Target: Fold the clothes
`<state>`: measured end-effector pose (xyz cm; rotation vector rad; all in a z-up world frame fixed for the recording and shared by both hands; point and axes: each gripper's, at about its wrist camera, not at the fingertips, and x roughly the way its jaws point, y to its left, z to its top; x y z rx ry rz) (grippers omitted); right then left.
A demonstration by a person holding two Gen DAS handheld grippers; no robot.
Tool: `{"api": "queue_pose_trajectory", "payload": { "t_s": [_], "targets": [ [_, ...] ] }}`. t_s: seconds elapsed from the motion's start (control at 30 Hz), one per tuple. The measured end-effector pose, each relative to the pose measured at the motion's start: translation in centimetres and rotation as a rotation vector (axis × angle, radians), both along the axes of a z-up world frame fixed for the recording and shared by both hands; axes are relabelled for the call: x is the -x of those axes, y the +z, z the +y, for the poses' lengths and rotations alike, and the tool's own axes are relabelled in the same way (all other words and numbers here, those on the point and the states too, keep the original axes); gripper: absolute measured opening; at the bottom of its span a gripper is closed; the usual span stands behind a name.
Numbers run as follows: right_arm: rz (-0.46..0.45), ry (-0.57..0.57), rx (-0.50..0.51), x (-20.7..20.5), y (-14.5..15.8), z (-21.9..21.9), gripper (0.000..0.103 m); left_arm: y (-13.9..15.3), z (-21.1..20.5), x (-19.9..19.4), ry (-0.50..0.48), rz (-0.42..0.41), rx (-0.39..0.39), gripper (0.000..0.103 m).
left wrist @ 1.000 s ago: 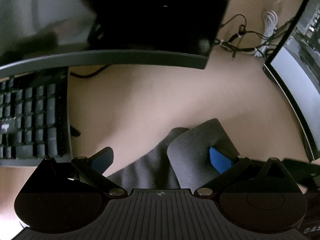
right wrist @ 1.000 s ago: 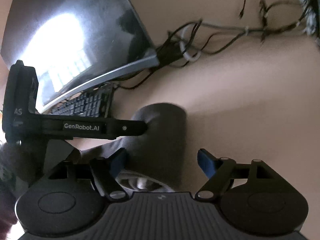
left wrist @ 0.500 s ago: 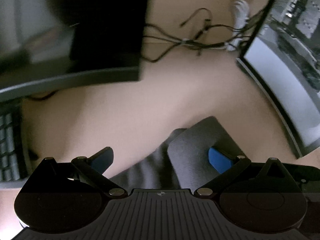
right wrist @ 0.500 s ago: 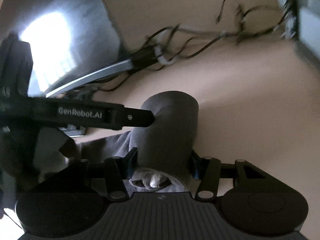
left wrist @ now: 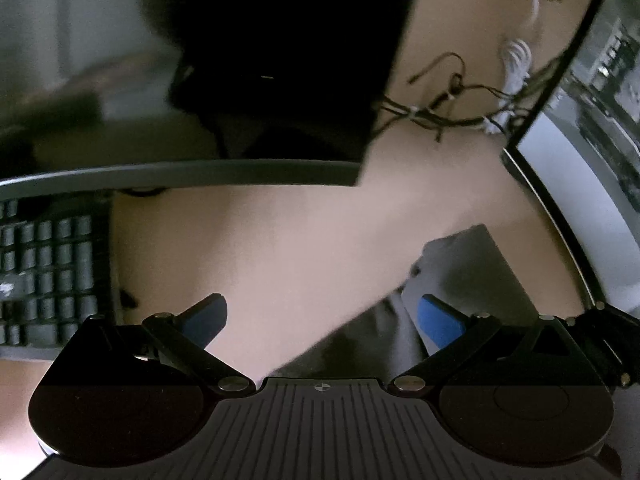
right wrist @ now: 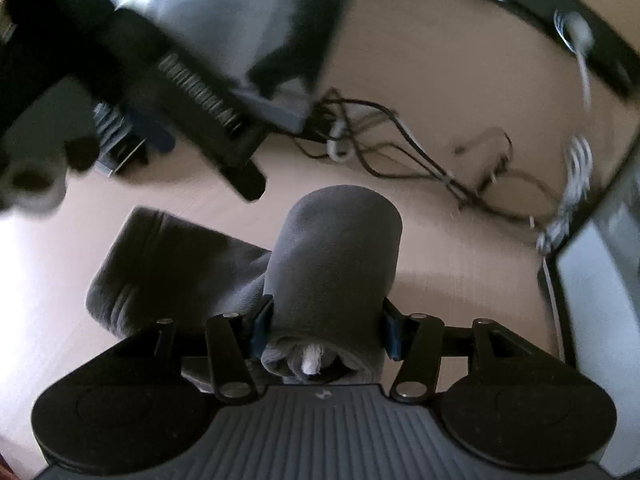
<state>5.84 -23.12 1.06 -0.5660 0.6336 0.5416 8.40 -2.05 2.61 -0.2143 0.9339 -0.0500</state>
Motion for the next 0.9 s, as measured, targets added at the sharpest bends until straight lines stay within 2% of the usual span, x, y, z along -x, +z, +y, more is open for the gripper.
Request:
{"api": "queue_pose_trajectory", "payload": {
  "t_s": [0.27,0.6,0.73,0.83,0.9],
  "targets": [
    [-0.141,0.158,0.232,3.9,-1.4,4.4,0.058,0.6,0.1,1.0,-0.018,-0.031,0.009,0.103],
    [-0.199,0.247,0.31,5.4,-2.9,4.7,0.063,0.9,-0.8,1.3,-0.036,-0.045,0.008,0.103],
    [-0.172,0.265,0.269,5.2,-2.9,4.5,0.068,0.3,-1.3,1.1,-0.034,-0.03,-0.008,0.103],
    [-0.094,0.246,0.174,4.2,-2.1,3.7,0.071,-0.2,-1.1,1.2,-0.022,-0.015,-0.02,0.103],
    [-0.018,0.235,0.075,3.3,-1.1,2.8,0.072,-0.6,-0.9,1.2,-0.013,-0.005,-0.028,0.103]
  ]
}}
